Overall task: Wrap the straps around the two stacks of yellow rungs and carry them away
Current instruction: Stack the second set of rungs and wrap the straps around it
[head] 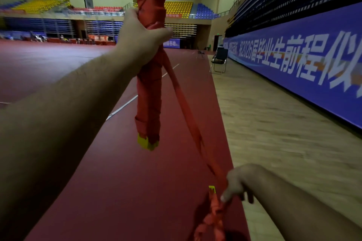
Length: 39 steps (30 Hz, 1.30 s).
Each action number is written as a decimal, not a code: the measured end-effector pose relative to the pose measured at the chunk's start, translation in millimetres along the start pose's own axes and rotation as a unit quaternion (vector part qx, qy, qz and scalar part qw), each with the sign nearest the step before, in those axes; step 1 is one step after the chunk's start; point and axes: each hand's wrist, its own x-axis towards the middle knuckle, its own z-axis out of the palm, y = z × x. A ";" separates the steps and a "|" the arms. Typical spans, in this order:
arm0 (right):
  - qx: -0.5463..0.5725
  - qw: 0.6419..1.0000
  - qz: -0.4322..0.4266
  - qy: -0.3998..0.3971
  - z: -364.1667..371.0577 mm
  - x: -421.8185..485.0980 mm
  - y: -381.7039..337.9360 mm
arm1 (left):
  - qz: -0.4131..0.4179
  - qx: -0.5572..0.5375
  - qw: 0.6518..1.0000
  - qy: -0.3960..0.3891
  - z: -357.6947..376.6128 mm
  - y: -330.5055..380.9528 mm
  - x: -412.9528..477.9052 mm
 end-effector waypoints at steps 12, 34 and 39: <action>0.496 0.732 -0.337 0.324 -65.6 -14.2 -50.0 | -0.050 -0.006 0.998 -0.041 36.3 -44.2 -32.9; 0.089 0.995 -0.001 -0.042 -30.9 36.4 -41.5 | -0.126 0.019 0.989 -0.071 31.5 -106.7 -54.8; 0.264 0.732 -0.049 0.626 -84.4 43.3 -26.0 | -0.116 0.013 0.992 -0.051 30.2 -113.5 -48.0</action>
